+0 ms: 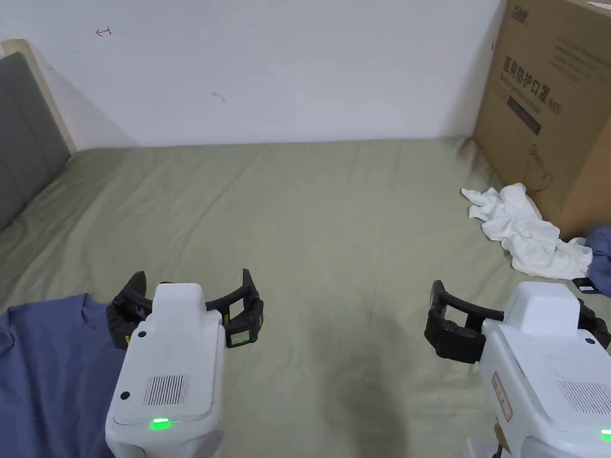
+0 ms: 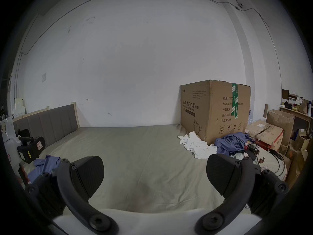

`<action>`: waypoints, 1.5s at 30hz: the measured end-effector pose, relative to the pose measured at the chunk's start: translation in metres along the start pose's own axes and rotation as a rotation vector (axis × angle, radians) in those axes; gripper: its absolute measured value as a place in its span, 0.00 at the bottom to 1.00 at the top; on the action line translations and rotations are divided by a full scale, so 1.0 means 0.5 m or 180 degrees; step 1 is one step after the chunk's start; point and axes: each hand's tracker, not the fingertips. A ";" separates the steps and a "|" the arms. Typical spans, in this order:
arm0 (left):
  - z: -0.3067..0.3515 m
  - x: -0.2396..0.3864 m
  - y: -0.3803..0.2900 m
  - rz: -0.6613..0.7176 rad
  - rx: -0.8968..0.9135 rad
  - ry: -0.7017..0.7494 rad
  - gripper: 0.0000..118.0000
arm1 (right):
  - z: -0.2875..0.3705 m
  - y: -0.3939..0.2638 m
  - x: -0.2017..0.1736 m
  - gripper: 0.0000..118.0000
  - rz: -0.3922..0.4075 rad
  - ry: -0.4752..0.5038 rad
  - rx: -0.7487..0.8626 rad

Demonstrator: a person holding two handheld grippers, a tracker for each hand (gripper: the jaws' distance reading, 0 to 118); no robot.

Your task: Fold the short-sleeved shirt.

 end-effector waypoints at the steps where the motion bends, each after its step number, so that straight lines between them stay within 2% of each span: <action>1: 0.000 0.000 0.001 -0.0009 -0.0006 -0.0002 1.00 | 0.000 -0.001 0.000 1.00 0.0003 -0.0004 0.0001; 6: 0.001 0.003 0.008 -0.0059 -0.0008 0.0013 1.00 | 0.005 0.008 -0.014 1.00 0.0100 -0.0040 -0.0019; 8: 0.000 0.003 0.011 -0.0046 -0.0039 -0.0023 0.96 | 0.007 0.012 -0.020 0.98 0.0134 -0.0054 -0.0035; 10: 0.002 0.002 0.014 -0.0022 -0.0033 -0.0065 0.81 | 0.008 0.015 -0.022 0.97 0.0159 -0.0055 -0.0044; 12: 0.004 0.003 0.016 -0.0005 -0.0036 -0.0097 0.73 | 0.009 0.017 -0.024 0.96 0.0201 -0.0025 -0.0056; 13: 0.002 0.004 0.018 0.0004 -0.0054 -0.0114 0.59 | 0.011 0.018 -0.025 0.93 0.0217 -0.0013 -0.0036; 14: 0.001 0.004 0.019 0.0013 -0.0074 -0.0141 0.37 | 0.013 0.019 -0.028 0.81 0.0242 -0.0008 -0.0020; 15: -0.001 0.004 0.020 0.0037 -0.0099 -0.0193 0.21 | 0.014 0.021 -0.030 0.65 0.0271 -0.0004 -0.0013; 16: -0.002 0.004 0.022 0.0055 -0.0125 -0.0198 0.10 | 0.013 0.022 -0.033 0.42 0.0292 -0.0010 -0.0017; 17: -0.002 0.005 0.022 0.0067 -0.0125 -0.0187 0.02 | 0.010 0.023 -0.034 0.11 0.0321 -0.0023 -0.0019; 18: 0.000 0.006 0.023 0.0077 -0.0121 -0.0190 0.00 | 0.009 0.023 -0.035 0.01 0.0346 -0.0054 -0.0021; 27: 0.001 -0.003 0.026 0.0061 -0.0161 -0.0183 0.00 | 0.007 0.026 -0.036 0.00 0.0289 0.0000 -0.0009; 32: 0.006 -0.040 0.027 0.0065 -0.0166 -0.0032 0.00 | -0.009 0.029 -0.060 0.00 0.0307 0.0152 0.0007; 38: 0.027 -0.146 0.024 0.0043 -0.0194 0.0414 0.00 | -0.045 0.042 -0.149 0.00 0.0350 0.0600 0.0074; 45: 0.090 -0.320 0.017 -0.0002 -0.0272 0.1127 0.00 | -0.064 0.056 -0.315 0.00 0.0374 0.1328 0.0149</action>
